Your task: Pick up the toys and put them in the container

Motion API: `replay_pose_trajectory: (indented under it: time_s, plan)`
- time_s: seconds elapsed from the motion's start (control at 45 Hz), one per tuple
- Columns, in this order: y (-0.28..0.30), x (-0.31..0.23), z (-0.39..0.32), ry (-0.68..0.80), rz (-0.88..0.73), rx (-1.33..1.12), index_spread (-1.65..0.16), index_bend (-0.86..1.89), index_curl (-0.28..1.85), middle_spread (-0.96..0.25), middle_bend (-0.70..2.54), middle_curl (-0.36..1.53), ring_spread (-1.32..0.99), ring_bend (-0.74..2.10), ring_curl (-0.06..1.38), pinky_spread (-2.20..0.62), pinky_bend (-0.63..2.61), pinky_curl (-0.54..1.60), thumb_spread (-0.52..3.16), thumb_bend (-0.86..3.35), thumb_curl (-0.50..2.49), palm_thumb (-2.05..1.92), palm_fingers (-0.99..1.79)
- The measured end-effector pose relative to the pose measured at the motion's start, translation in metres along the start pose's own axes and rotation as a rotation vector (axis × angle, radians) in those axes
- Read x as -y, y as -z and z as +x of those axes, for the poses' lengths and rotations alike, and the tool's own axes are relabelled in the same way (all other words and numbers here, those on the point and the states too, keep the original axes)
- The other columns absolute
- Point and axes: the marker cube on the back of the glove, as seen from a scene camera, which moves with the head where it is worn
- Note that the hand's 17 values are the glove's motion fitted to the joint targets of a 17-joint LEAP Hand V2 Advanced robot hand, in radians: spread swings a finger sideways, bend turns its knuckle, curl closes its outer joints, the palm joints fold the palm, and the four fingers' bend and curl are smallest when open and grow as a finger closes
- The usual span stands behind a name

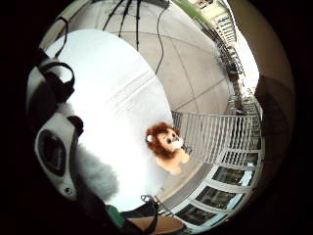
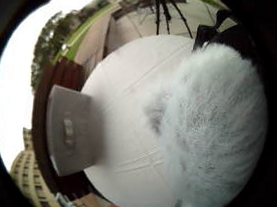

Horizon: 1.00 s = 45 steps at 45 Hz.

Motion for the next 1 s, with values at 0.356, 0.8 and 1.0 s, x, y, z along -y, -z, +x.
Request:
replay_pose_trajectory:
  time_s: [0.356, 0.8, 1.0]
  plan:
    - [0.167, -0.016, -0.071, 0.053, 0.151, -0.025, -0.38, 0.14, 0.27, -0.42, 0.49, 0.49, -0.44, 1.07, 0.42, -0.46, 1.04, 0.37, 0.79, 0.17, 0.67, 0.68, 0.89]
    - [0.228, -0.083, -0.270, 0.308, 0.177, 0.013, -0.40, 0.12, 0.22, -0.45, 0.37, 0.51, -0.45, 1.04, 0.42, -0.46, 1.02, 0.37, 0.83, 0.11, 0.74, 0.71, 0.90]
    - [0.215, -0.121, -0.350, 0.419, 0.147, 0.035, -0.41, 0.13, 0.20, -0.46, 0.33, 0.52, -0.45, 1.03, 0.42, -0.46, 1.02, 0.37, 0.85, 0.10, 0.77, 0.73, 0.92]
